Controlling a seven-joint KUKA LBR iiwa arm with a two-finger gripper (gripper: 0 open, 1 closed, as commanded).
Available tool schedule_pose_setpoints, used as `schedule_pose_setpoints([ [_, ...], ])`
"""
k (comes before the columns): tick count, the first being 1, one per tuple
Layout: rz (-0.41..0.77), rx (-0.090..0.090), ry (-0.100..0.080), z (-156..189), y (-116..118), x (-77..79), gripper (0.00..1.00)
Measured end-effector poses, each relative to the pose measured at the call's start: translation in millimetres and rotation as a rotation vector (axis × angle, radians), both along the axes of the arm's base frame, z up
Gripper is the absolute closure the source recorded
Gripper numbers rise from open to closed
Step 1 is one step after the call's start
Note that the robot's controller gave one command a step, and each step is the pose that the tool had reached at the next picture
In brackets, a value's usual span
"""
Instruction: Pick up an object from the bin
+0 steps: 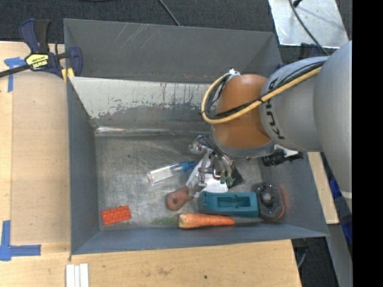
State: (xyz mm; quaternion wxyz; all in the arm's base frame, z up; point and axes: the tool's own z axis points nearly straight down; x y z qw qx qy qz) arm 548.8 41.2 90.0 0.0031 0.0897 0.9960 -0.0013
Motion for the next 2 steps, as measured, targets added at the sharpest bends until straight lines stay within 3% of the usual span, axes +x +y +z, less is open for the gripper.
schedule_pose_setpoints([
  [1, 0.073, -0.010, 0.011, -8.6, 34.3, -11.6, 1.00],
  [2, 0.074, -0.009, 0.011, -8.6, 34.7, -11.4, 1.00],
])
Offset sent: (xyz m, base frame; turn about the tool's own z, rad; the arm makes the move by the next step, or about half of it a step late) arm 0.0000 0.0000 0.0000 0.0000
